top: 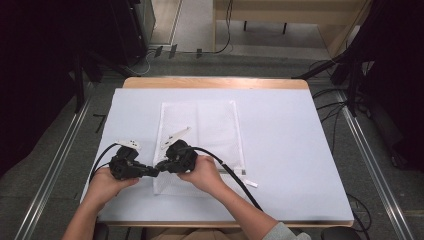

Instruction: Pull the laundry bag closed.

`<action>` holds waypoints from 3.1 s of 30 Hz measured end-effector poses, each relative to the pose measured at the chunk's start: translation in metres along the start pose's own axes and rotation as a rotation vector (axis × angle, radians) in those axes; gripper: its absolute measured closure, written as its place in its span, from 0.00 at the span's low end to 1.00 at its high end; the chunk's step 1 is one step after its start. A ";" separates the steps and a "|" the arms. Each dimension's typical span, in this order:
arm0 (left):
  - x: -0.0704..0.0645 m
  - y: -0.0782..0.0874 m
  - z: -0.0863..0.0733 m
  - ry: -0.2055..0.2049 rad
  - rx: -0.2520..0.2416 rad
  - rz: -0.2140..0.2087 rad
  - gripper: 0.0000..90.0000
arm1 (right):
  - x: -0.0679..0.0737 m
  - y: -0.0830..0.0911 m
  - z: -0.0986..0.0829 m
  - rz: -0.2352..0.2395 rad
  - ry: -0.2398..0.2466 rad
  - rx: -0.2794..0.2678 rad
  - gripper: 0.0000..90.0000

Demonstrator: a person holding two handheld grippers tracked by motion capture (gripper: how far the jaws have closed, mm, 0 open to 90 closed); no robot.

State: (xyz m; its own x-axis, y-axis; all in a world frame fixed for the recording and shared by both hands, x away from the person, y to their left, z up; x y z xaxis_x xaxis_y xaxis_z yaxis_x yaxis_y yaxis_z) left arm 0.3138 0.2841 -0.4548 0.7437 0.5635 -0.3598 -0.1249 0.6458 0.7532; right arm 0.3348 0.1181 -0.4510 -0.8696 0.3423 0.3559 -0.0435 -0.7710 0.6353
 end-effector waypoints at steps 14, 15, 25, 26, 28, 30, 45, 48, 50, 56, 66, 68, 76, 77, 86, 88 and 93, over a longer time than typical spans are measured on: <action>0.001 0.004 -0.001 -0.007 -0.009 0.012 0.99 | -0.008 0.003 -0.008 -0.033 0.006 -0.005 0.98; 0.002 0.004 -0.002 -0.008 -0.015 0.011 0.99 | -0.010 0.004 -0.008 -0.035 0.006 -0.006 0.98; 0.000 0.005 -0.002 -0.035 -0.021 0.025 0.98 | -0.013 0.007 -0.012 -0.039 0.012 -0.003 0.98; -0.001 0.005 -0.002 -0.038 -0.020 0.022 0.98 | -0.013 0.008 -0.013 -0.033 0.008 -0.004 0.98; -0.001 0.004 -0.002 -0.040 -0.014 0.023 0.98 | -0.013 0.008 -0.013 -0.036 0.013 -0.002 0.98; -0.001 0.004 -0.002 -0.041 -0.015 0.022 0.98 | -0.013 0.009 -0.014 -0.030 0.012 -0.001 0.98; 0.000 0.006 -0.004 -0.035 -0.010 0.031 0.98 | -0.023 0.015 -0.027 -0.052 -0.008 0.002 0.98; 0.000 0.005 -0.005 -0.041 -0.008 0.032 0.98 | -0.026 0.016 -0.029 -0.050 -0.015 0.000 0.98; -0.001 0.005 -0.005 -0.047 -0.006 0.029 0.98 | -0.027 0.018 -0.030 -0.051 -0.021 -0.002 0.98; -0.001 0.005 -0.005 -0.045 -0.006 0.032 0.98 | -0.027 0.019 -0.030 -0.052 -0.014 -0.001 0.98; 0.000 0.007 -0.006 -0.042 -0.008 0.029 0.98 | -0.029 0.022 -0.033 -0.063 -0.012 0.006 0.98; 0.000 0.008 -0.006 -0.040 -0.012 0.029 0.98 | -0.029 0.022 -0.034 -0.067 -0.008 0.008 0.98; 0.000 0.008 -0.007 -0.034 -0.014 0.024 0.98 | -0.032 0.025 -0.036 -0.069 -0.020 0.012 0.98; 0.000 0.008 -0.007 -0.031 -0.015 0.023 0.98 | -0.033 0.025 -0.036 -0.070 -0.024 0.012 0.98; 0.000 0.007 -0.006 -0.040 -0.013 0.024 0.98 | -0.036 0.031 -0.040 -0.071 -0.029 0.017 0.98; 0.000 0.007 -0.007 -0.036 -0.012 0.023 0.98 | -0.035 0.032 -0.041 -0.086 -0.019 0.032 0.98; 0.001 0.008 -0.007 -0.039 -0.012 0.021 0.98 | -0.036 0.036 -0.040 -0.084 -0.009 0.048 0.98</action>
State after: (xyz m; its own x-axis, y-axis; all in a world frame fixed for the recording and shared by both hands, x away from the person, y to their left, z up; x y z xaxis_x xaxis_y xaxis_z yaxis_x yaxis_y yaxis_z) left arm 0.3089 0.2930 -0.4529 0.7659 0.5566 -0.3220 -0.1482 0.6401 0.7539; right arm 0.3450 0.0561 -0.4682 -0.8592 0.4099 0.3063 -0.0920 -0.7126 0.6955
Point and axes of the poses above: each handheld gripper's, and its own axes: y roughly backward along the jaws, z roughly out of its top, x roughly to its left, the point moved 3 cm from there along -y, roughly forward along the jaws, and after that the axes turned 5 degrees about -y, right-handed, at the moved point
